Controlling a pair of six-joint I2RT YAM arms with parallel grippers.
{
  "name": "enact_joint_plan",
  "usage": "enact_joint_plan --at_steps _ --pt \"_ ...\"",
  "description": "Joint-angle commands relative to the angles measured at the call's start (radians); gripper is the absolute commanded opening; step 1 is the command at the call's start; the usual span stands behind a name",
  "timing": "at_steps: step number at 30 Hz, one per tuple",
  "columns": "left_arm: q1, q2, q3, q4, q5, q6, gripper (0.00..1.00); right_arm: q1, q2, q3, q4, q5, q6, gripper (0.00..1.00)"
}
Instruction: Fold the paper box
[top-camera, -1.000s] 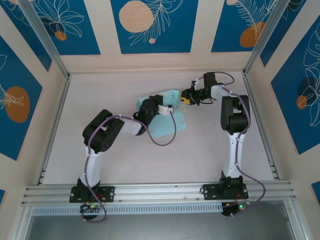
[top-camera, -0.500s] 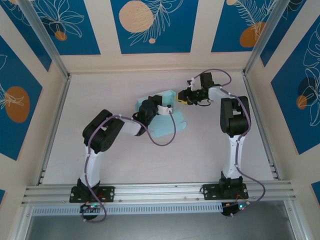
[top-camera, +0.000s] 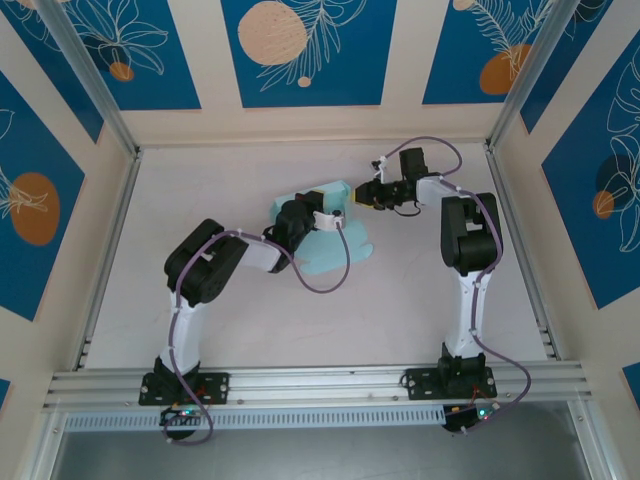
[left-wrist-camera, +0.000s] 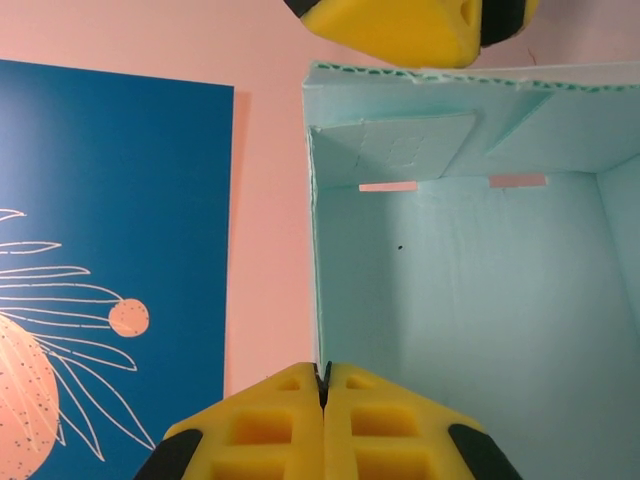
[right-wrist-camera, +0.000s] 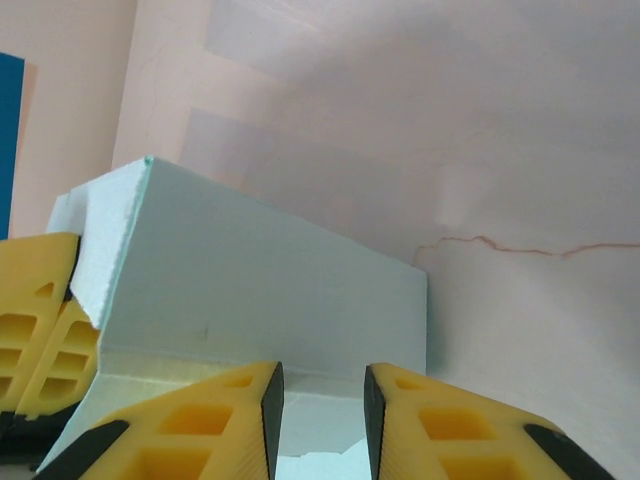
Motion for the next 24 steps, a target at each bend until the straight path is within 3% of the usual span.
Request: enact_joint_plan --at_steps 1,12,18,22,24 --pt "0.009 0.011 -0.023 -0.136 0.064 -0.054 0.00 0.032 -0.064 -0.028 0.028 -0.035 -0.050 0.31" --pt "0.036 -0.023 -0.024 -0.201 0.115 -0.107 0.00 0.041 -0.122 -0.120 0.103 -0.011 -0.042 0.31" --pt "0.043 -0.027 -0.030 -0.206 0.122 -0.085 0.00 0.044 -0.088 -0.075 0.099 0.015 -0.051 0.31" --pt "0.046 -0.027 -0.026 -0.208 0.128 -0.084 0.00 0.056 -0.057 -0.019 0.076 0.025 -0.069 0.45" --pt "0.046 -0.024 -0.023 -0.212 0.131 -0.087 0.00 0.070 -0.049 0.005 0.049 0.054 -0.095 0.46"
